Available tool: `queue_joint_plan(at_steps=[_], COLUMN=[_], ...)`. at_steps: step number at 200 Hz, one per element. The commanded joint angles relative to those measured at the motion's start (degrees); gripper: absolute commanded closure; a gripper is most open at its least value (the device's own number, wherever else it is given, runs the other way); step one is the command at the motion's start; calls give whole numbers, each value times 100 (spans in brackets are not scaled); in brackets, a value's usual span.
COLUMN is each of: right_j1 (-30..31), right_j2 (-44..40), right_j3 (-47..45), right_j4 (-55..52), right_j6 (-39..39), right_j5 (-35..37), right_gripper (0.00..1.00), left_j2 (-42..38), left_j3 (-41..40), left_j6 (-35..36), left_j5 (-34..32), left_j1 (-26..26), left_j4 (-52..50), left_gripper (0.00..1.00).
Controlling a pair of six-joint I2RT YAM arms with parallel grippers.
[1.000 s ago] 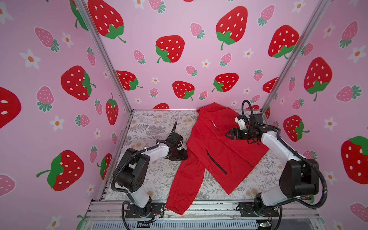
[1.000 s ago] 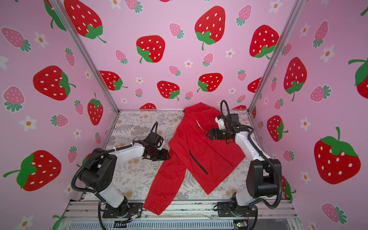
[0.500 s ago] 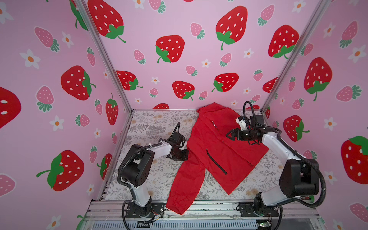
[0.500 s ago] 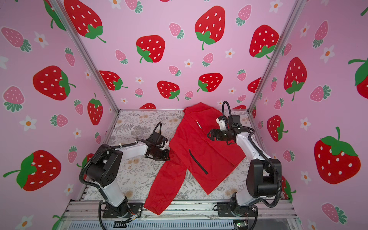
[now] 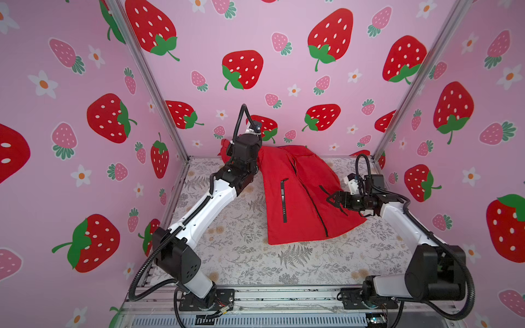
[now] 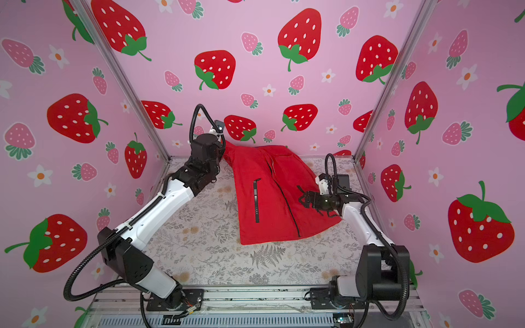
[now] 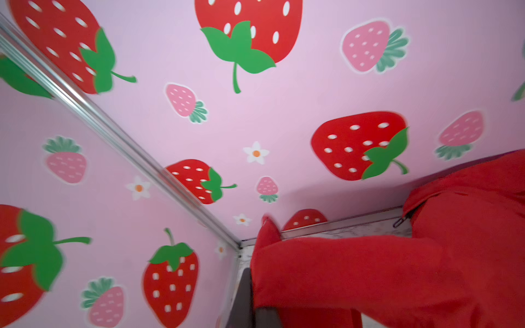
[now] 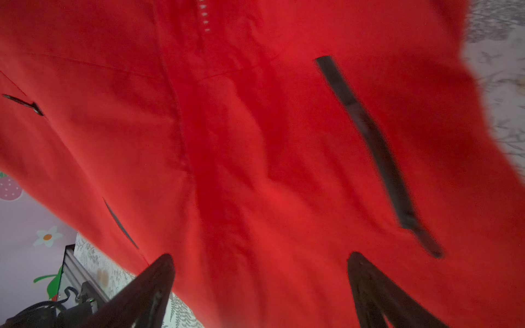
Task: Unzip the jacket
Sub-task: Flatten out the jacket at the center of the board.
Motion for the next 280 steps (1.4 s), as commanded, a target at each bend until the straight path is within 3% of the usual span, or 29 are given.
queue_joint_plan(at_steps=[1,15,26,37,58,73,89,105,120,139,171,194,257,280], right_j1=[-235,-268,-276,-275,-284,-280,-218,-125,142,568,964,1058,1166,1303], right_j2=[-305,-412,-473,-542,-619,-645,-771,-959,-1126,-1382,-2095,-2280,-978,-490], right_j3=[-405,-572,-655,-728,-891,-1048,-1334,-1776,-2072,-2514,-3341,-3787,-4662,-4699], right_j4=[5,-42,-185,-343,-479,-546,-553,-287,-124,420,1395,2181,5091,5763], right_j6=[549,625,606,573,622,704,885,1320,1676,2373,3873,4729,5996,6321], right_j5=[165,151,204,323,343,246,238,92,140,22,98,115,47,223], right_gripper=[4,4,4,4,5,8,13,28,35,39,33,37,51,52], left_j2=[-26,35,11,-98,-268,-365,-445,-495,-469,-352,82,436,1237,1404], left_j3=[-1135,-1236,-1460,-1712,-1605,-1252,-933,-766,-857,-1272,-1506,-1543,-1398,-1269], left_j6=[1648,189,-972,-1775,-2736,-3011,-3140,-3582,-4038,-4486,-4750,-4954,-5402,-5409], left_j5=[-989,-1259,-1318,-1220,-911,-382,736,2095,3420,4461,5169,5909,7110,7081], left_j1=[110,258,312,345,445,528,530,572,640,731,983,1320,1948,1997], left_j4=[881,-834,-1777,-2254,-3194,-3701,-3994,-4174,-4111,-3698,-3337,-2910,-1825,-1794], left_gripper=[99,57,13,0,1,1,1,0,1,4,5,5,7,7])
